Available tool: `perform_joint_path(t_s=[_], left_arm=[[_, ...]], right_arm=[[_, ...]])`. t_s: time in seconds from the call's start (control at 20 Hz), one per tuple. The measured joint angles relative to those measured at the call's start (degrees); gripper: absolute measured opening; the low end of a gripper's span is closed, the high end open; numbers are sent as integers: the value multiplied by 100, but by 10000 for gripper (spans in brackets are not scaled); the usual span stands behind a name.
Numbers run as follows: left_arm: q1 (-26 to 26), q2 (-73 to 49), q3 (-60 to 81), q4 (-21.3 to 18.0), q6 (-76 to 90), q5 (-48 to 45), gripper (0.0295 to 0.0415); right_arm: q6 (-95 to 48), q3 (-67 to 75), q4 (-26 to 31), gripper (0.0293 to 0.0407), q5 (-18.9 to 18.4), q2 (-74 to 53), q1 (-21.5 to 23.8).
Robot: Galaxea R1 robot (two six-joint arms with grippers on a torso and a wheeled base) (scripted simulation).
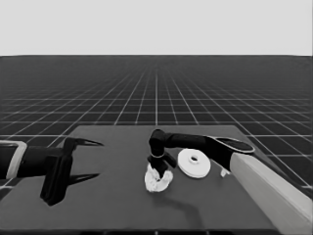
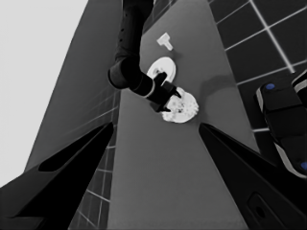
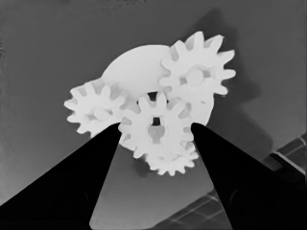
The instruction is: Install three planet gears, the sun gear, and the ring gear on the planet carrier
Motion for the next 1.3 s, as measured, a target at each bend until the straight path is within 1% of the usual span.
perform_joint_path(t_s=[0.6,0.7,0.75,0.8,0.85,1.1,1.15,1.2,1.25,1.3], left_arm=[[0,0,0,0,0,0,385],[0,0,0,0,0,0,385],[0,0,0,0,0,0,385],[0,0,0,0,0,0,385],[0,0,0,0,0,0,385],[0,0,0,0,0,0,385],[0,0,0,0,0,0,385],[0,0,0,0,0,0,385],[0,0,0,0,0,0,385],[0,0,0,0,0,0,385]], right_arm=[[720,-1,-1,309,0,-1,-8],[777,-2,-1,369,1,-1,-9],[789,-2,-1,380,1,-1,-9],[796,-2,-1,383,1,-1,-9],[801,-2,-1,384,1,-1,-9],[805,-2,-1,385,1,-1,-9],[-1446,216,251,393,-146,-50,272],[-2863,318,410,391,-202,-66,491],[-3708,364,511,388,-215,-75,617],[-4211,385,575,386,-216,-81,689]])
